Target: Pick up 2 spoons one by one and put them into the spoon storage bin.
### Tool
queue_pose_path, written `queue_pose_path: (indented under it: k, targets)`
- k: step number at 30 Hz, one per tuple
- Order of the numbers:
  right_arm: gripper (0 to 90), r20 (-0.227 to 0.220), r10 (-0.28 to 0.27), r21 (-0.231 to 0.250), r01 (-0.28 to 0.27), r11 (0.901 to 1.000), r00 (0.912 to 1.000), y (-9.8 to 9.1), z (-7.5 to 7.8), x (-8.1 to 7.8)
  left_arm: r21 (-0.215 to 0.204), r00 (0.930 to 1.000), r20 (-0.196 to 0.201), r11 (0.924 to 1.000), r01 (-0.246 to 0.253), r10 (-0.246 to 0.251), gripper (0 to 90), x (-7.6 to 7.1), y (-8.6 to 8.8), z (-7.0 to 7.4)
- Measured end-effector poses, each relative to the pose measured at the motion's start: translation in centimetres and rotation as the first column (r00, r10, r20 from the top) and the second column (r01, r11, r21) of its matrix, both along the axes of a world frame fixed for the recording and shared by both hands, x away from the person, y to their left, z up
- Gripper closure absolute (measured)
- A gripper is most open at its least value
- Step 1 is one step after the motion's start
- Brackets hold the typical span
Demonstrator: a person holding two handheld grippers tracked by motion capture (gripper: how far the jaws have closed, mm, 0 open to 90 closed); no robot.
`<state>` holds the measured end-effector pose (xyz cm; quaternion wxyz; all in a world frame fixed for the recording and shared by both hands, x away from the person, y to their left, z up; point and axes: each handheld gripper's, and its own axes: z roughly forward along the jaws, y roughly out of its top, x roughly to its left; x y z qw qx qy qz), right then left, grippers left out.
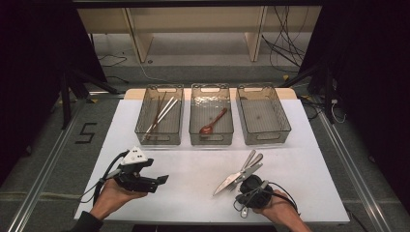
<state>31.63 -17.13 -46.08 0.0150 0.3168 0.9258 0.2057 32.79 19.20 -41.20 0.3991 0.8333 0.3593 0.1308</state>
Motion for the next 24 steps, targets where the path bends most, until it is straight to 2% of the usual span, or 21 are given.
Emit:
queue_pose_path:
  k: [3,8,17,24]
  targets:
    - [90.0,-0.011,0.007,-0.042,-0.007,0.9991,0.9999,-0.3,-0.1,-0.3,0.000,1.0000,-0.004,1.0000,-0.002,0.002,20.0,0.0,0.0,0.0]
    - [90.0,-0.015,-0.015,-0.067,0.014,0.9977,0.9998,-1.9,0.0,-0.7,0.000,1.0000,-0.003,1.0000,-0.004,0.004,20.0,-0.1,-0.1,-0.1]
    - [90.0,0.029,-0.081,-0.141,0.084,0.9865,0.9963,-4.2,0.3,-0.5,0.020,0.9999,0.008,0.9998,-0.009,0.009,20.0,-0.1,0.1,-0.1]
    - [90.0,0.026,-0.084,-0.146,0.087,0.9854,0.9961,-4.6,0.4,-0.3,0.016,0.9998,0.013,0.9998,-0.014,0.014,20.0,-0.2,0.2,-0.1]
